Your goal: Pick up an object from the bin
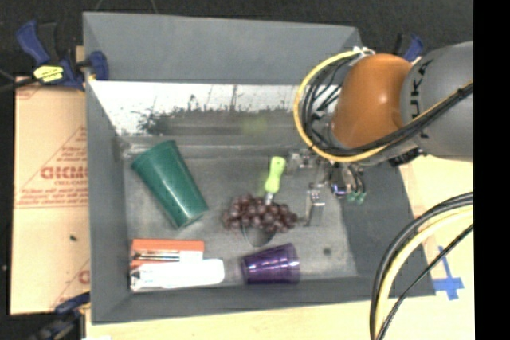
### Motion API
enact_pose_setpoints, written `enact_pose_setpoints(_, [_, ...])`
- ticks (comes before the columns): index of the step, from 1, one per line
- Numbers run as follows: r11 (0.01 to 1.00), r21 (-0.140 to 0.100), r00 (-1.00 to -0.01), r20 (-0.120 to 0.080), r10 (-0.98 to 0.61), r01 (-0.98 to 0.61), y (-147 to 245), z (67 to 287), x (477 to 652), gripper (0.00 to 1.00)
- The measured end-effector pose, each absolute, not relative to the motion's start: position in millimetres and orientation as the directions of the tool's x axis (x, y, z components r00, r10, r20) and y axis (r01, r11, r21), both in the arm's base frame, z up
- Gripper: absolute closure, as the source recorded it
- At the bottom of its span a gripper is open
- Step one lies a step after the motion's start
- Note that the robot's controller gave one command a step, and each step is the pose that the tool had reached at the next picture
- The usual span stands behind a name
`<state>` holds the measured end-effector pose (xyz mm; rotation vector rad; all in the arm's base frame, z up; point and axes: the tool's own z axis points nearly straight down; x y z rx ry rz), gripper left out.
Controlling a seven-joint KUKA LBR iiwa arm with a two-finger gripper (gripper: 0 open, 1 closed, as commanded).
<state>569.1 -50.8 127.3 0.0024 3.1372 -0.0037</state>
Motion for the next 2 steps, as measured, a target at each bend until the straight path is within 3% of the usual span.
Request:
enact_pose_setpoints(1, [0.995, -0.005, -0.994, -0.032, 0.104, 0.104, -55, 136, 599.0, 0.0])
enact_pose_setpoints(2, [1.0, -0.003, -1.0, -0.012, 0.028, 0.028, -19, 70, 587.6, 0.0])
